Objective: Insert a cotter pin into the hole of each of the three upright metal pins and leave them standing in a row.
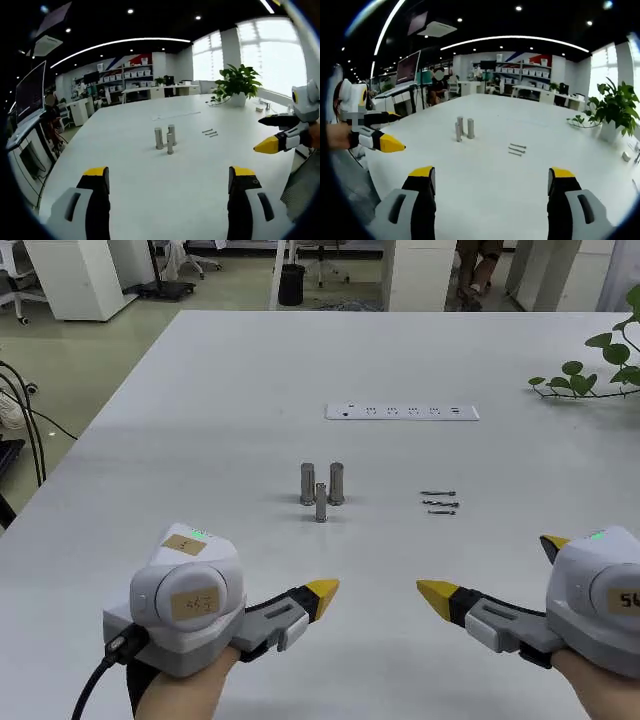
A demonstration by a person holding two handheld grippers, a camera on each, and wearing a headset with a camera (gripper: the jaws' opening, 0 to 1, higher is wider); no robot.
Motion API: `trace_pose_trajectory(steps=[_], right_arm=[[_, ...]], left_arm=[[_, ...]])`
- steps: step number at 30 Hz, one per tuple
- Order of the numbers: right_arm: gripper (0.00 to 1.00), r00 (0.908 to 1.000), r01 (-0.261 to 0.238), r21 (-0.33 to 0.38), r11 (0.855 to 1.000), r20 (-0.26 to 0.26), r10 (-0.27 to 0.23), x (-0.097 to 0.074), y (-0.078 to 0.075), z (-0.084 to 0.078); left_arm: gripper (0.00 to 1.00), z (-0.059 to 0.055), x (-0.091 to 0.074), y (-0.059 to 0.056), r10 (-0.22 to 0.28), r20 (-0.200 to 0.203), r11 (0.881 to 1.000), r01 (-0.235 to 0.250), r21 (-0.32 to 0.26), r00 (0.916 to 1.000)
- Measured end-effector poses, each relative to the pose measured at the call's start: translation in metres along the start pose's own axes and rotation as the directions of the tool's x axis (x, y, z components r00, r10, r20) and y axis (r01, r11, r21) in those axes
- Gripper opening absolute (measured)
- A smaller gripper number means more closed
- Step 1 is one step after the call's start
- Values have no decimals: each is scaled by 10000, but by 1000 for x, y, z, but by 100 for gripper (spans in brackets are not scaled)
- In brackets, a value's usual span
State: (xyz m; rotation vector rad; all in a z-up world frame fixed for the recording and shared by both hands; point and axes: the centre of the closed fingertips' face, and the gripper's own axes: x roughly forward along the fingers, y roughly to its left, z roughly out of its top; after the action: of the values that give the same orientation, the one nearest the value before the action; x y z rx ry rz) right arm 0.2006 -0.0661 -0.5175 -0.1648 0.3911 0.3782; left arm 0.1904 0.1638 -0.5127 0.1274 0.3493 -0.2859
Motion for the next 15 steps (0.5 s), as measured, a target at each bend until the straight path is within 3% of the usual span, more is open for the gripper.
trace_pose_trajectory(steps=[15], right_arm=[[80, 10000, 34, 83, 10000, -27, -33, 0, 0, 0]], left_arm=[[84, 0, -1, 4, 104, 3, 9999, -104, -55, 9999]])
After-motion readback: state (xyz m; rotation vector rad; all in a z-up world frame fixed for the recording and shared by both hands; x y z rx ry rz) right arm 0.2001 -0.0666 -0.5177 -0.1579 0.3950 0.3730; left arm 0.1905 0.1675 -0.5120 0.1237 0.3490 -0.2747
